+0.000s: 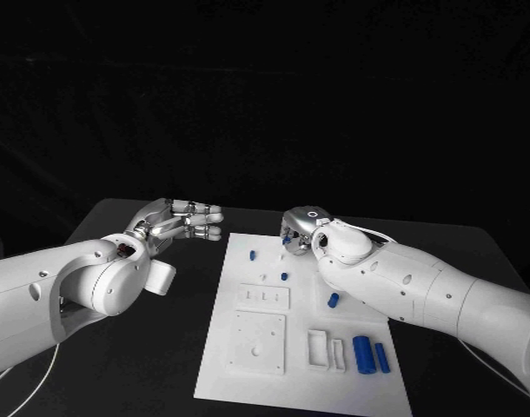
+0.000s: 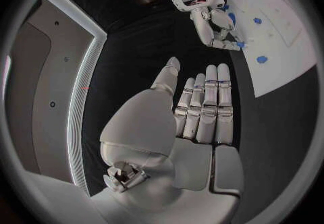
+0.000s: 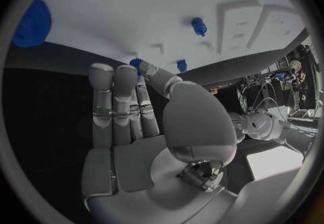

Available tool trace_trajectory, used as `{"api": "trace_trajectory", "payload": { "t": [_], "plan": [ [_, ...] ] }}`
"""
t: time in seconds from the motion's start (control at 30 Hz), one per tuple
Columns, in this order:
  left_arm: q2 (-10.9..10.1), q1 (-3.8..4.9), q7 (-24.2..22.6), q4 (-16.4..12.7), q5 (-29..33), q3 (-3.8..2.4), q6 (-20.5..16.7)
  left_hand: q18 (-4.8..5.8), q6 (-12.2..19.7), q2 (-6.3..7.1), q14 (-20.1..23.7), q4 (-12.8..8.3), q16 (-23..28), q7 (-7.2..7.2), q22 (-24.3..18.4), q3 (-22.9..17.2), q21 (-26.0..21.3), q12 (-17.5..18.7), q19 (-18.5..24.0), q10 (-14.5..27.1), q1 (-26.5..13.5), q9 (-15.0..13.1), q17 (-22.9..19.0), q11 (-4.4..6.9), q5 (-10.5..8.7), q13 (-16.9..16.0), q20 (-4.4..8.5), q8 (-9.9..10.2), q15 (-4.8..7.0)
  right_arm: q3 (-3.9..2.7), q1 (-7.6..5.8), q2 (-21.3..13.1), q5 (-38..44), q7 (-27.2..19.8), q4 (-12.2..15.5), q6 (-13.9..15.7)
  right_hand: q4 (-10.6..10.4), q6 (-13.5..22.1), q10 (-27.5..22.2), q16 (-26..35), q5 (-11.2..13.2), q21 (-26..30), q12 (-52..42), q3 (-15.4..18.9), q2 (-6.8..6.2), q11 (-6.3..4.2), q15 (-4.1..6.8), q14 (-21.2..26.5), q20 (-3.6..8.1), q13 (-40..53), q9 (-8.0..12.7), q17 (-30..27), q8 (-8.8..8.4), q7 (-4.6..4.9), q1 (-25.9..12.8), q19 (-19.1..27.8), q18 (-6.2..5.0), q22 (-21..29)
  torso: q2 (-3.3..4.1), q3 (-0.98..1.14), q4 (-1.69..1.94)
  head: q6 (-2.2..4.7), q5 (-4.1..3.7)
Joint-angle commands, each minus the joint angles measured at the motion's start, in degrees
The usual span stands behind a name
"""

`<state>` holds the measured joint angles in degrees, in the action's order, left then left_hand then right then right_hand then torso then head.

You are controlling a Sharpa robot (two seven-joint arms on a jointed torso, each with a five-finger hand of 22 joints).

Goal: Assemble the parts on the task board

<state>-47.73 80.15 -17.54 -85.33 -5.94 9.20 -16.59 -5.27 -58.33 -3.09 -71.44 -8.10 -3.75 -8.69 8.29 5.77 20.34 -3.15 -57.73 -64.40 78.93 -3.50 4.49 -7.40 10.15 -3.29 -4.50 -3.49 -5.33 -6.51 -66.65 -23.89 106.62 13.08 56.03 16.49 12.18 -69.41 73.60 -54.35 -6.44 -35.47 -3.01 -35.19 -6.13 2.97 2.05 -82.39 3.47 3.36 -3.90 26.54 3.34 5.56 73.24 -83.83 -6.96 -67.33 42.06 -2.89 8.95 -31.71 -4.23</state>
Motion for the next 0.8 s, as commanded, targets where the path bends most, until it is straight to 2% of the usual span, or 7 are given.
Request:
{"api": "trace_trajectory", "payload": {
  "t": [0.03,0.27,0.43,0.57,0.67,0.8],
  "plan": [
    [0.0,0.15,-0.3,-0.2,-0.2,-0.06,0.2,0.88,0.4,-0.14,0.2,-0.2,0.1,0.18,-0.1,-0.1,0.2,-0.2,0.3,0.4,-0.1,-0.1,0.0,0.07,-0.2,0.0,0.06,-0.1,-0.08,0.08,0.05,0.1,1.9,0.1,-0.3,-1.5,0.2,0.1,-0.1,0.0,-0.3,0.4,-0.3,-0.2,-0.54,-0.22,0.06,0.1,-0.16,0.1,-0.1,-0.1,0.28,-0.02,-0.2,-0.7,-0.77,-0.2,0.03,-0.02,0.04,-0.04,0.09],
    [0.0,0.23,-0.2,-0.2,-0.2,-0.06,0.1,0.88,0.4,-0.14,0.2,-0.2,0.1,0.18,-0.1,-0.1,0.2,-0.2,0.3,0.4,-0.1,-0.1,0.0,0.07,-0.2,0.0,0.06,-0.1,-0.08,0.24,0.12,0.2,2.3,0.2,-0.5,-2.2,0.2,0.1,-0.1,0.1,-0.3,0.6,-0.3,-0.2,-0.55,-0.23,0.08,0.1,-0.15,0.1,-0.1,0.0,0.27,-0.04,-0.4,-0.8,-0.71,-0.5,0.13,0.02,-0.1,-0.02,0.26],
    [0.0,0.28,-0.2,-0.3,-0.3,-0.06,0.1,0.88,0.4,-0.14,0.2,-0.2,0.1,0.18,-0.1,-0.1,0.2,-0.2,0.3,0.4,-0.1,-0.1,0.0,0.07,-0.2,0.0,0.06,-0.1,-0.08,0.35,0.17,0.5,2.0,0.0,-0.8,-2.2,0.1,0.4,-0.5,0.3,0.0,1.4,-0.3,0.1,-0.67,-0.13,-0.04,0.1,-0.22,0.1,0.0,-0.1,0.25,0.03,-0.6,-0.8,-0.73,-0.6,0.14,-0.04,-0.04,-0.05,0.34],
    [0.1,0.3,-0.2,-0.2,-0.3,-0.06,0.2,0.88,0.4,-0.14,0.2,-0.2,0.1,0.18,-0.1,-0.1,0.2,-0.2,0.3,0.4,-0.1,-0.1,0.0,0.07,-0.2,0.0,0.06,-0.1,-0.08,0.51,0.18,0.9,1.3,-0.4,-1.2,-2.0,0.0,2.2,-2.8,0.5,-0.1,2.5,-0.3,-0.2,-1.28,0.58,-0.55,0.1,-0.62,0.0,0.2,-0.2,0.19,0.52,-1.1,-0.7,-0.84,-0.3,0.11,-0.11,0.02,-0.08,0.37],
    [0.0,0.33,-0.1,-0.3,-0.3,-0.06,0.2,0.86,0.4,-0.06,0.2,-0.3,0.1,0.17,-0.2,-0.2,0.4,-0.2,0.4,0.5,0.0,-0.1,0.0,0.05,-0.21,0.0,0.03,-0.1,-0.09,0.63,0.19,1.2,0.8,-0.7,-1.5,-2.0,-0.1,4.0,-6.5,0.7,-1.8,4.4,-0.3,-0.4,-2.3,1.59,-1.07,0.1,-1.0,0.0,0.2,-0.4,0.22,1.04,-1.5,-0.9,-1.49,0.5,0.16,-0.08,-0.01,-0.09,0.45],
    [-0.1,0.4,-0.1,-0.2,-0.3,-0.06,0.2,0.86,0.4,-0.06,0.2,-0.3,0.1,0.17,-0.2,-0.2,0.4,-0.2,0.4,0.5,0.0,-0.1,0.0,0.05,-0.21,0.0,0.03,-0.1,-0.09,0.73,0.22,1.4,0.3,-1.0,-1.7,-1.8,-0.4,4.3,-7.0,0.8,-1.6,5.5,-0.3,-0.4,-2.6,1.77,-1.28,0.0,-1.46,-0.1,0.1,-0.6,0.24,1.12,-1.3,-1.3,-2.01,1.0,0.2,-0.12,-0.08,-0.09,0.54]
  ]
}}
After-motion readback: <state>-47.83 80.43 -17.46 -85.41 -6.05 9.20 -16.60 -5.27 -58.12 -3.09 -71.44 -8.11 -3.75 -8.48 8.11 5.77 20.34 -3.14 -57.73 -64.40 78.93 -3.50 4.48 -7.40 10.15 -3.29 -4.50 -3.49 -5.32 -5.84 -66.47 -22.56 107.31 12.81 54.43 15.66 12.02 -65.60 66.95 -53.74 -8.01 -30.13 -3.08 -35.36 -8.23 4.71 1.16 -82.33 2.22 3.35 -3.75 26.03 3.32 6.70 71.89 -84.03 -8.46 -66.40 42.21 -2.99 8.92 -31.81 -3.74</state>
